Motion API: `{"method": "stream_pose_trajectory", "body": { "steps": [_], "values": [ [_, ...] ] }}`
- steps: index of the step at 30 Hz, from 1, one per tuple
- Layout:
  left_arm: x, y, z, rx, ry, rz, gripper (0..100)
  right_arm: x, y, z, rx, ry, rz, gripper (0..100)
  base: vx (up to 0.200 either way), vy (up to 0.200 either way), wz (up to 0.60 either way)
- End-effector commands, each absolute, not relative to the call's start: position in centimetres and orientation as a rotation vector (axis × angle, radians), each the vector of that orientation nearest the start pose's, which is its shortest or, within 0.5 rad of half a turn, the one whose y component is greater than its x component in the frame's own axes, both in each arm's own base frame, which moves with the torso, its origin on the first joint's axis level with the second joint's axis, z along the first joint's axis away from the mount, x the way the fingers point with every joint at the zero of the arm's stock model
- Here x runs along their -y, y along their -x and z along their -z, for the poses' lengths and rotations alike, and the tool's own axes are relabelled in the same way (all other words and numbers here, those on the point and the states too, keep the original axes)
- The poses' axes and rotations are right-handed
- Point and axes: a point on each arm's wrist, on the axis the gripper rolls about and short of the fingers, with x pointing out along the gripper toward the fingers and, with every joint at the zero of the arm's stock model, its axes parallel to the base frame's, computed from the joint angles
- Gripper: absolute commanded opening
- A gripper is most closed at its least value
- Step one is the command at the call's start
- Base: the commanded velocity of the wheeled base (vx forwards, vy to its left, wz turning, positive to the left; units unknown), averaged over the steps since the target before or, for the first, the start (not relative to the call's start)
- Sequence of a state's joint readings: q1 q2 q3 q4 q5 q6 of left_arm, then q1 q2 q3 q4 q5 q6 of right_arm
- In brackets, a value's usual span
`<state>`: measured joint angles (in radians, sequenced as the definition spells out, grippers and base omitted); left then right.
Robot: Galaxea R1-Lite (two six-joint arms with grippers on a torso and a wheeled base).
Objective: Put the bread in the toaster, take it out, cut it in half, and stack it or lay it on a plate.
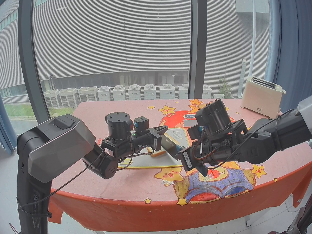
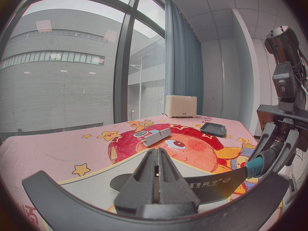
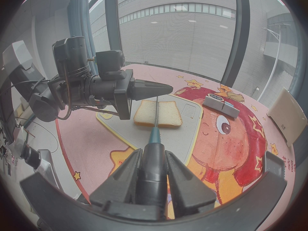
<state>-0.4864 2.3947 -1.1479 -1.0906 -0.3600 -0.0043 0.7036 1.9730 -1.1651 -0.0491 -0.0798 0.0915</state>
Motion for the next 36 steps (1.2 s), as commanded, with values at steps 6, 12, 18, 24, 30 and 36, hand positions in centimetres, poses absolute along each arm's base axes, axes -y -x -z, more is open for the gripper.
{"method": "stream_pose_trajectory", "body": {
  "steps": [6,12,18,24,30,36],
  "values": [
    [21.5,-39.3,-4.6,-0.16,-0.005,0.84,0,-24.4,-28.6,-11.3,-0.771,0.222,-0.557,0,0.0,0.0,0.0],
    [21.5,-38.8,-5.4,-0.145,-0.006,0.847,0,-24.8,-28.3,-10.8,-0.784,0.222,-0.562,0,0.0,0.0,0.0],
    [21.4,-38.4,-6.0,-0.14,-0.006,0.85,0,-24.2,-27.8,-13.1,-0.738,0.192,-0.564,0,0.0,0.0,0.0],
    [21.7,-38.0,-5.6,-0.157,-0.01,0.86,0,-23.4,-27.6,-14.5,-0.707,0.174,-0.557,0,0.0,0.0,0.0],
    [21.7,-37.9,-5.5,-0.163,-0.01,0.86,0,-24.0,-28.1,-12.5,-0.753,0.192,-0.554,0,0.0,0.0,0.0],
    [21.7,-37.9,-5.4,-0.17,-0.011,0.86,0,-24.8,-28.5,-11.3,-0.769,0.203,-0.56,0,0.0,0.0,0.0]
  ]
}}
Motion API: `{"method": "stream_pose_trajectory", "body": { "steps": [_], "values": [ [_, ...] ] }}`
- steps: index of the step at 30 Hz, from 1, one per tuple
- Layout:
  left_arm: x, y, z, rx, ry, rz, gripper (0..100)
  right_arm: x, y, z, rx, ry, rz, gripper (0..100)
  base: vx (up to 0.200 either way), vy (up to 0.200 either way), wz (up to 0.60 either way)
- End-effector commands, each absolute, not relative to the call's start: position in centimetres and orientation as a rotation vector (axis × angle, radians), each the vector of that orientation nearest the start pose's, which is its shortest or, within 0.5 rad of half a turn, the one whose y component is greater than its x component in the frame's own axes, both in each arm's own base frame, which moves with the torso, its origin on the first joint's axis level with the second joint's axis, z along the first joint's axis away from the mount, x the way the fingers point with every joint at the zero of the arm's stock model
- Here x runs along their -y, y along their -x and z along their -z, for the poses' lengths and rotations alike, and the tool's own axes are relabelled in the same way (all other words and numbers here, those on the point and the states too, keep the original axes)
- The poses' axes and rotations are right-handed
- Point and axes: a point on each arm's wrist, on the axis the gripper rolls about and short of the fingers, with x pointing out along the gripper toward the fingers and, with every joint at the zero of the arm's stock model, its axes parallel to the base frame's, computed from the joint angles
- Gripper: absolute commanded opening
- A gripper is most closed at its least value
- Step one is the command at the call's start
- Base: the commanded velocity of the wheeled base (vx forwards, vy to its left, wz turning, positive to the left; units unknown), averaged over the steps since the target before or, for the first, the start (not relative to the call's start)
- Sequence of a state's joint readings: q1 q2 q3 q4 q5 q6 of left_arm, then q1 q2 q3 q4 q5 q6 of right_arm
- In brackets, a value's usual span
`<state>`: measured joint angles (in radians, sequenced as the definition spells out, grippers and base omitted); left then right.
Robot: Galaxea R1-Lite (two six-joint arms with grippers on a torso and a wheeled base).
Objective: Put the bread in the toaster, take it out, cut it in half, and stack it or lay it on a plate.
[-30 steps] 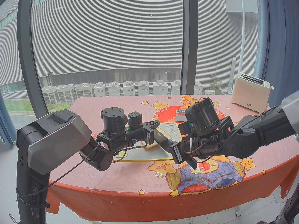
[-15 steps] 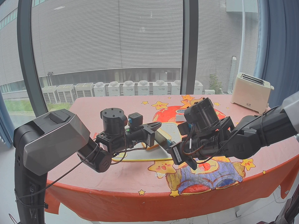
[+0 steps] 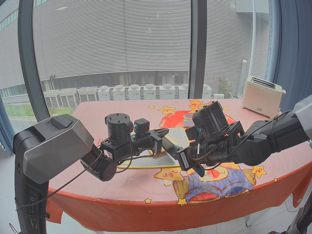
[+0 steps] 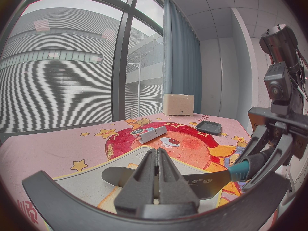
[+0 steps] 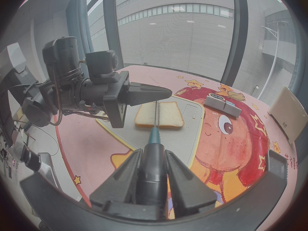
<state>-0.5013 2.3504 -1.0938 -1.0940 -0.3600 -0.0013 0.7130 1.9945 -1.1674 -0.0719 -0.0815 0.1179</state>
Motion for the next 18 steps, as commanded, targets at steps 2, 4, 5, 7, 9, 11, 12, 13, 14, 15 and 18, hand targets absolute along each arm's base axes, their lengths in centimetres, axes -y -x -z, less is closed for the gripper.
{"method": "stream_pose_trajectory", "body": {
  "steps": [2,4,5,7,9,11,12,13,14,15,18],
  "values": [
    [21.7,-37.9,-5.4,-0.168,-0.01,0.86,0,-24.9,-28.5,-11.2,-0.77,0.204,-0.559,0,0.0,0.0,0.0],
    [21.6,-37.9,-5.5,-0.166,-0.01,0.859,0,-24.9,-28.5,-11.5,-0.76,0.199,-0.561,0,0.0,0.0,0.0],
    [21.5,-37.9,-5.6,-0.159,-0.011,0.856,0,-24.8,-28.4,-11.6,-0.758,0.198,-0.561,0,0.0,0.0,0.0],
    [21.1,-38.0,-6.8,-0.13,-0.01,0.847,0,-24.6,-28.2,-12.4,-0.741,0.188,-0.565,0,0.0,0.0,0.0],
    [20.6,-38.0,-7.9,-0.106,-0.009,0.837,0,-24.4,-27.9,-12.8,-0.732,0.185,-0.564,0,0.0,0.0,0.0],
    [20.0,-38.0,-9.1,-0.075,-0.005,0.826,0,-24.0,-27.5,-13.1,-0.739,0.185,-0.562,0,0.0,0.0,0.0],
    [19.9,-37.9,-9.7,-0.061,-0.005,0.825,0,-23.9,-27.4,-13.2,-0.739,0.185,-0.562,0,0.0,0.0,0.0],
    [19.8,-37.8,-10.3,-0.048,-0.004,0.824,0,-23.9,-27.3,-13.2,-0.739,0.185,-0.562,0,0.0,0.0,0.0],
    [19.3,-37.7,-11.0,-0.034,-0.003,0.814,0,-23.9,-27.4,-13.2,-0.734,0.18,-0.564,0,0.0,0.0,0.0],
    [18.5,-37.9,-11.5,-0.025,-0.002,0.796,0,-23.9,-27.4,-13.2,-0.73,0.177,-0.564,0,0.0,0.0,0.0],
    [17.3,-38.1,-12.7,0.007,-0.001,0.767,0,-24.0,-27.6,-13.1,-0.735,0.161,-0.555,0,0.0,0.0,0.0]
  ]
}}
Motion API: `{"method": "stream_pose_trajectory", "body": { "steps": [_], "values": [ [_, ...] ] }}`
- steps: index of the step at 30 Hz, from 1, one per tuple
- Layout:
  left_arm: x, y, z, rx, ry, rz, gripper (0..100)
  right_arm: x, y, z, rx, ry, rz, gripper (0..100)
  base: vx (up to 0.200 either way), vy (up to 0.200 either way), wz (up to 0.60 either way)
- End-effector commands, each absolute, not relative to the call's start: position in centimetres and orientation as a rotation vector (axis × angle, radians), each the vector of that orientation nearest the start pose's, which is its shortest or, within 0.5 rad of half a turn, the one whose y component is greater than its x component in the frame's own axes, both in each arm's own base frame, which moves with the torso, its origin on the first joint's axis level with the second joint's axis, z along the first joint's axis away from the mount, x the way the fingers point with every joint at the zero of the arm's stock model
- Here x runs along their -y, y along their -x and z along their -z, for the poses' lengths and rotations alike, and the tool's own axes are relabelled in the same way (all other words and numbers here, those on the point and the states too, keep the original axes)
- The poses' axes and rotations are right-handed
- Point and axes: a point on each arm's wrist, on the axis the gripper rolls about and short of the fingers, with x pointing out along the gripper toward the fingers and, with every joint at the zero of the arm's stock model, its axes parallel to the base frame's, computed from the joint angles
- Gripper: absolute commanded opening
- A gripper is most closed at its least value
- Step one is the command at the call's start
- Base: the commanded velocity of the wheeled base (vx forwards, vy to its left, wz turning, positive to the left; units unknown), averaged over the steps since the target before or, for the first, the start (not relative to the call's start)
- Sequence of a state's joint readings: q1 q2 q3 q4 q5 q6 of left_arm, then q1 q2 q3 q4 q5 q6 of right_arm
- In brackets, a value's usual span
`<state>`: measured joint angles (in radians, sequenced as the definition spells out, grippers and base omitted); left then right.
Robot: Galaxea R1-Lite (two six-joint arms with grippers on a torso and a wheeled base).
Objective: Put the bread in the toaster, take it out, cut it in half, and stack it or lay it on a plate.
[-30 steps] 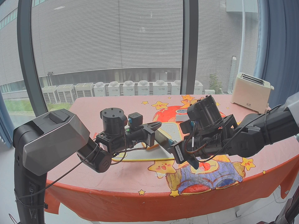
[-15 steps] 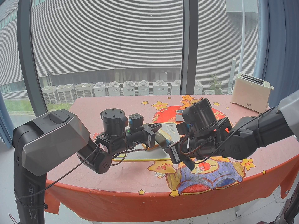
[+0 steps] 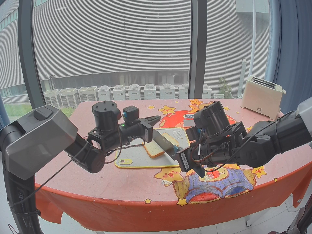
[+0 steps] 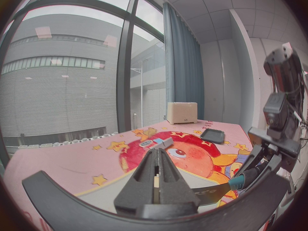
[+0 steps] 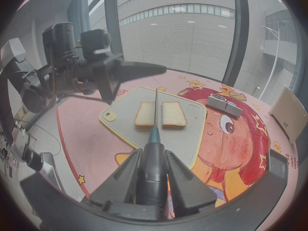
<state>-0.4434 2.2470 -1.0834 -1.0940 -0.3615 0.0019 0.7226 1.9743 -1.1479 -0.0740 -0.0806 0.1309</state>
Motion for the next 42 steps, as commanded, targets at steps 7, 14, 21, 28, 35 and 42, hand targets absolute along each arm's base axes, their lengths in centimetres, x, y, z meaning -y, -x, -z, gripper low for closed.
{"method": "stream_pose_trajectory", "body": {
  "steps": [7,14,21,28,35,42],
  "values": [
    [14.6,-37.8,-16.1,0.084,-0.002,0.71,0,-24.0,-27.5,-13.5,-0.732,0.154,-0.556,0,0.0,0.0,0.0],
    [13.2,-38.0,-17.1,0.11,-0.004,0.68,0,-24.8,-26.8,-13.0,-0.744,0.167,-0.579,0,0.0,0.0,0.0],
    [13.0,-37.8,-17.7,0.124,-0.005,0.677,0,-24.6,-26.8,-13.5,-0.732,0.154,-0.575,0,0.0,0.0,0.0],
    [10.9,-37.8,-18.9,0.156,-0.004,0.622,0,-23.8,-26.9,-14.9,-0.696,0.132,-0.564,0,0.0,0.0,0.0],
    [7.3,-38.0,-18.0,0.121,-0.007,0.53,0,-23.1,-27.1,-15.7,-0.67,0.12,-0.539,0,0.0,0.0,0.0],
    [4.1,-36.7,-16.3,0.115,-0.017,0.443,0,-21.9,-26.2,-16.7,-0.653,0.108,-0.527,0,0.0,0.0,0.0]
  ]
}}
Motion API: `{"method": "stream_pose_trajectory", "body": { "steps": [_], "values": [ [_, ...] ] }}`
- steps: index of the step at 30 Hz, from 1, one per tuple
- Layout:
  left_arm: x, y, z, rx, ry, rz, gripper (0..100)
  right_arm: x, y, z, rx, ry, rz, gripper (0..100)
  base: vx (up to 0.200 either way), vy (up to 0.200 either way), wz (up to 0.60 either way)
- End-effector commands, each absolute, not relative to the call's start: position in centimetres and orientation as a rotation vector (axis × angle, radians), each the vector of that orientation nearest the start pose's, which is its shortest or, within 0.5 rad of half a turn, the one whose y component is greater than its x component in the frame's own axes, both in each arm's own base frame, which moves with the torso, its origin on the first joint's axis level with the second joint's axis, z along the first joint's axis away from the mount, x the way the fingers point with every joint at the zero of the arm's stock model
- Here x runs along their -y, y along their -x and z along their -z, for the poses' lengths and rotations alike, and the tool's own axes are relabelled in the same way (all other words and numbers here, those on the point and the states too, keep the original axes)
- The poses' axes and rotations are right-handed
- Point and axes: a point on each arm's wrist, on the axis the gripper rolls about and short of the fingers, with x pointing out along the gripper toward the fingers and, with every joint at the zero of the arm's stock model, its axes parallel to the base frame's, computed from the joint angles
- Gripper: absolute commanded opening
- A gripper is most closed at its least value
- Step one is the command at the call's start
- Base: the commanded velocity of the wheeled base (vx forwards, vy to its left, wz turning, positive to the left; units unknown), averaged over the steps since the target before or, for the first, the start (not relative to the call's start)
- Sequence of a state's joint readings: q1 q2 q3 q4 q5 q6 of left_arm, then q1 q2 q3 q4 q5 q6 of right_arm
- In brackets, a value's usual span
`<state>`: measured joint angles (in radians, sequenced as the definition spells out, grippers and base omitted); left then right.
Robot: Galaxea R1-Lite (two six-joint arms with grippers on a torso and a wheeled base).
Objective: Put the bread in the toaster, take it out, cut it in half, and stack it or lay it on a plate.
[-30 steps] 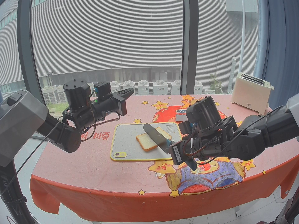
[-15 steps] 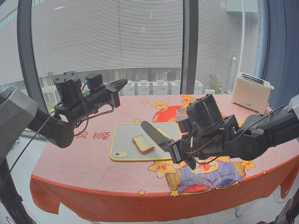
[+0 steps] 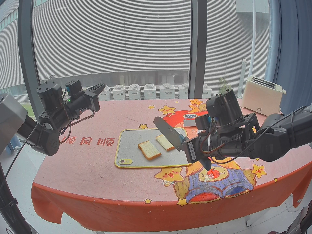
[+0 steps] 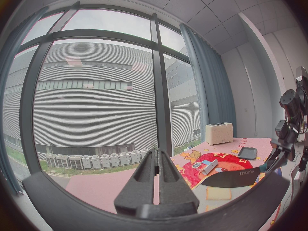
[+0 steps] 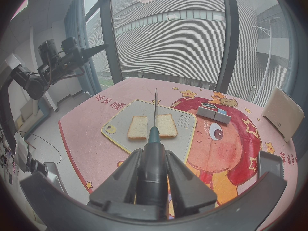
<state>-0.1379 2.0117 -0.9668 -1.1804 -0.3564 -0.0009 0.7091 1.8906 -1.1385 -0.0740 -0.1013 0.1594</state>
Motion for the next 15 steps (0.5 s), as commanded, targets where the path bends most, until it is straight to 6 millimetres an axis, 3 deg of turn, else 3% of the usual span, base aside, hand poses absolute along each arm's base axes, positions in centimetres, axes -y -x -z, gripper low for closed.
{"method": "stream_pose_trajectory", "body": {
  "steps": [1,8,9,15],
  "values": [
    [4.0,-36.5,-16.3,0.114,-0.017,0.438,0,-21.8,-26.1,-16.9,-0.648,0.105,-0.528,0,0.0,0.0,0.0],
    [2.9,-32.8,-17.8,0.102,0.004,0.393,0,-19.5,-24.7,-17.2,-0.66,0.097,-0.515,0,0.0,0.0,0.0],
    [2.7,-32.3,-17.7,0.096,0.002,0.385,100,-19.5,-24.6,-16.9,-0.671,0.102,-0.513,0,0.0,0.0,0.0],
    [2.2,-30.9,-18.6,0.138,0.004,0.374,100,-18.0,-23.8,-16.2,-0.628,0.072,-0.508,0,0.0,0.0,0.0]
  ]
}}
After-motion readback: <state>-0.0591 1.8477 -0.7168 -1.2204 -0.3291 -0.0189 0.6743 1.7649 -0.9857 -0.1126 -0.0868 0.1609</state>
